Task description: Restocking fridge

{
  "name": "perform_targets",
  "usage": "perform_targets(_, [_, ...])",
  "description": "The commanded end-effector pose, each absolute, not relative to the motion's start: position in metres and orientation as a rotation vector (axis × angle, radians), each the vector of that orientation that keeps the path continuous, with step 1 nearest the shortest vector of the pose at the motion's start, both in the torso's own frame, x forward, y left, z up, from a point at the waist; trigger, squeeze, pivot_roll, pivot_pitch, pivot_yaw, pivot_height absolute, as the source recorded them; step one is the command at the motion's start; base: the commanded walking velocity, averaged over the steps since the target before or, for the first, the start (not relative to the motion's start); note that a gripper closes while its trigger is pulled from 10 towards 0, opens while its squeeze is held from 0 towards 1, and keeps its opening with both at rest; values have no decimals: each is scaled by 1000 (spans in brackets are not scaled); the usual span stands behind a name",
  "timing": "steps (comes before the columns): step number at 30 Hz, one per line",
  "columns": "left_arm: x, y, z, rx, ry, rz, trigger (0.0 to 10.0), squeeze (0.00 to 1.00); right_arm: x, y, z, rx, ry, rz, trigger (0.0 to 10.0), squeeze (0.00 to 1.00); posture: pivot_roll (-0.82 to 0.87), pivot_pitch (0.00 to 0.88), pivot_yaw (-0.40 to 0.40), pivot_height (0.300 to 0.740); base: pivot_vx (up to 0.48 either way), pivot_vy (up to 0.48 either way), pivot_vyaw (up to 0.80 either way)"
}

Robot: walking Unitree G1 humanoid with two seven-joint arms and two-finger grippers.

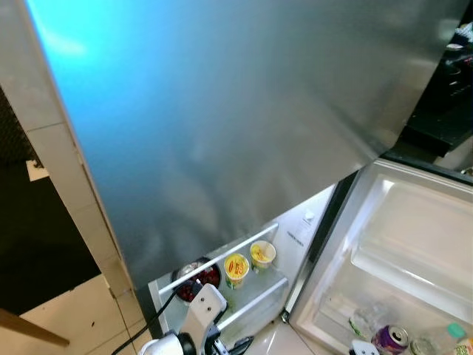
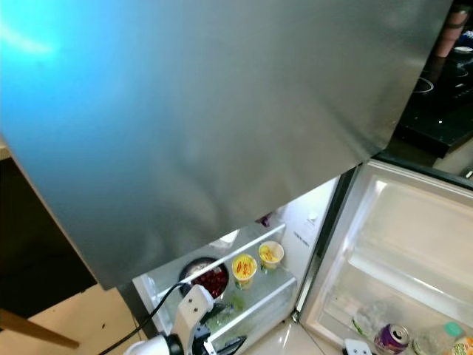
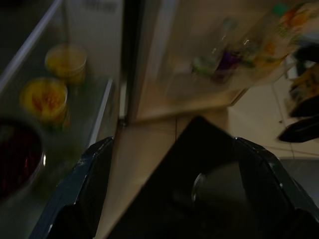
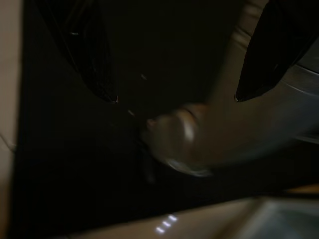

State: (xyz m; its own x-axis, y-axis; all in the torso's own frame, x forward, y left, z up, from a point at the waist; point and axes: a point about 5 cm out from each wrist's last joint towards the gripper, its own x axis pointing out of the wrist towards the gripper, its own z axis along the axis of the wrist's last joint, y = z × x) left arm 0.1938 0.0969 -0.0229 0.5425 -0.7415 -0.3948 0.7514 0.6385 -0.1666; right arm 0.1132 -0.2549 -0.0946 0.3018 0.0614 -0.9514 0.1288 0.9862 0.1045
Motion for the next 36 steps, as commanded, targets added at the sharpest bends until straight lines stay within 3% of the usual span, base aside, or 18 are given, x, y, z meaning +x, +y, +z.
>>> perform_targets(1, [190, 98, -27, 27, 482, -872, 10000, 0, 105, -253, -98, 151, 1288, -61, 10000, 0, -44, 0, -61, 740, -424, 0, 0])
perform_targets(9, [197, 97, -27, 12, 466, -840, 10000, 0, 82, -254, -104, 72, 1370, -53, 10000, 0, -43, 0, -66, 740, -476, 0, 0])
perform_targets(20, [191, 119, -45, -66, 541, -693, 10000, 0, 83, -267, -101, -21, 1359, -128, 10000, 0, -45, 0, -68, 740, -449, 0, 0])
perform_targets(36, [134, 174, -91, -208, 851, -287, 10000, 0, 74, -273, -100, -41, 1378, -147, 10000, 0, -54, 0, -74, 740, -15, 0, 0])
